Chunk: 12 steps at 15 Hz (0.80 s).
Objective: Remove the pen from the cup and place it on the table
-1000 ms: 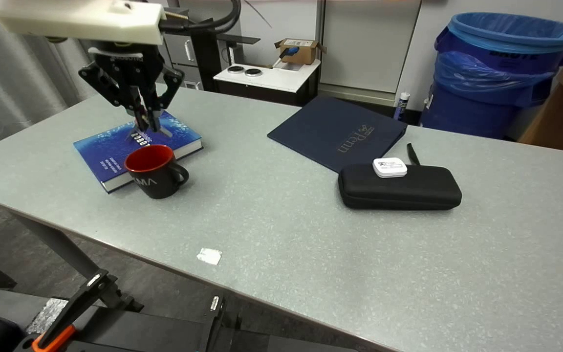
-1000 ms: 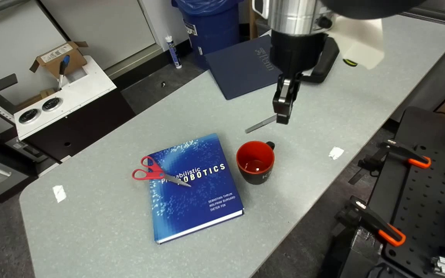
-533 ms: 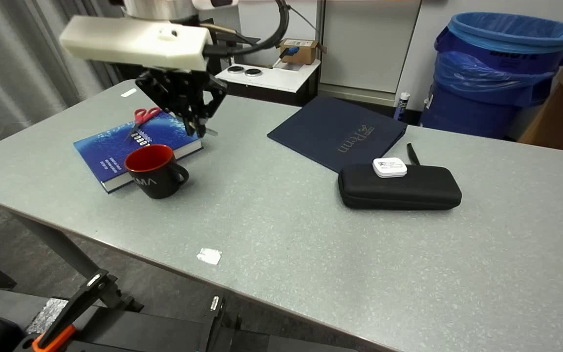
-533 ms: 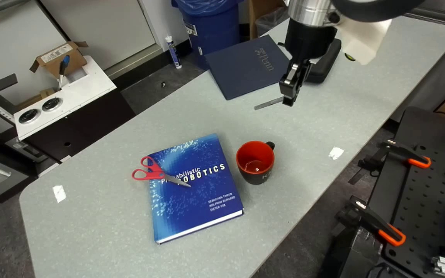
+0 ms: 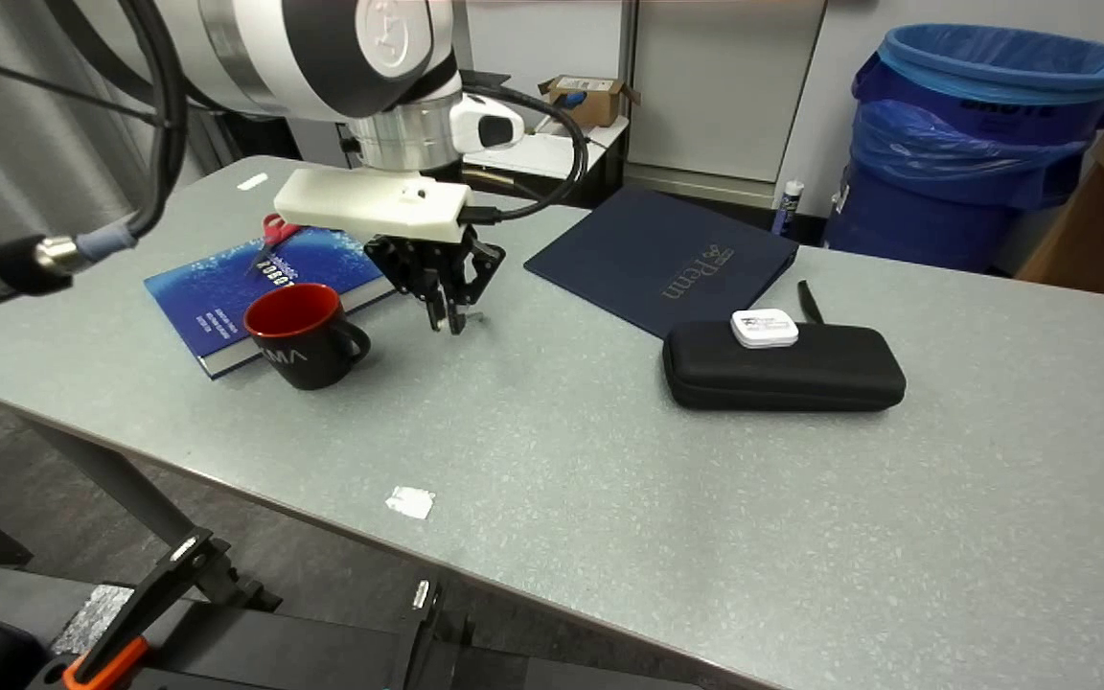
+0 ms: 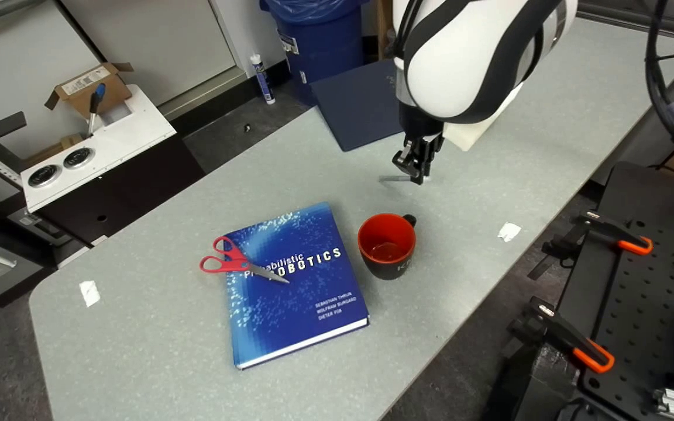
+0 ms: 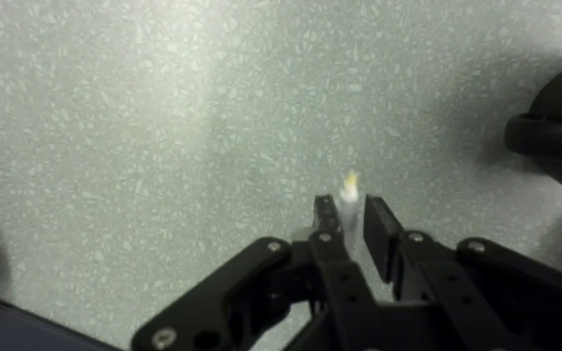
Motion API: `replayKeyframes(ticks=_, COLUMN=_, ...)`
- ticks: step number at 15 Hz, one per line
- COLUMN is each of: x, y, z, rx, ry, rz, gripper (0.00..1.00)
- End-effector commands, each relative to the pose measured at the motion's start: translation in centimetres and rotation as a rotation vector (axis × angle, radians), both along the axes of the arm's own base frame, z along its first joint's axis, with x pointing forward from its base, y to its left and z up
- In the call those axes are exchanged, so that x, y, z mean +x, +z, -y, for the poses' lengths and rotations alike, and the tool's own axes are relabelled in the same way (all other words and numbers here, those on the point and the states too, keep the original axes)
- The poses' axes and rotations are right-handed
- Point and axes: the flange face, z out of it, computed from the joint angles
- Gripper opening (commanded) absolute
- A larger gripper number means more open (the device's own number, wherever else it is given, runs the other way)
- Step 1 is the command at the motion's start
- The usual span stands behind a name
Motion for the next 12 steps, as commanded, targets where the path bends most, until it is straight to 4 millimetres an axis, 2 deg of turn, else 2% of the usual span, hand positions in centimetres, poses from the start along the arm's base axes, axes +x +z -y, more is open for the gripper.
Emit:
replayKeyframes(ticks=1, x=1.9, y=0.0, z=0.2, rx=-0.010, ry=-0.032, rz=0.001, gripper=0.55)
replayKeyframes(ticks=7, x=2.8, y=1.4, z=0.2, rx=0.002, ry=-0.041, rz=0.030, gripper=0.99)
replayKeyframes(ticks=10, x=3.1, y=1.7, z=0.0, rx=0.013, ry=-0.028, rz=0.015, gripper=1.00)
replayKeyframes(ticks=12, x=2.8, y=1.1, z=-0.1, rx=0.001, ry=-0.016, rz=0.029, gripper=1.00)
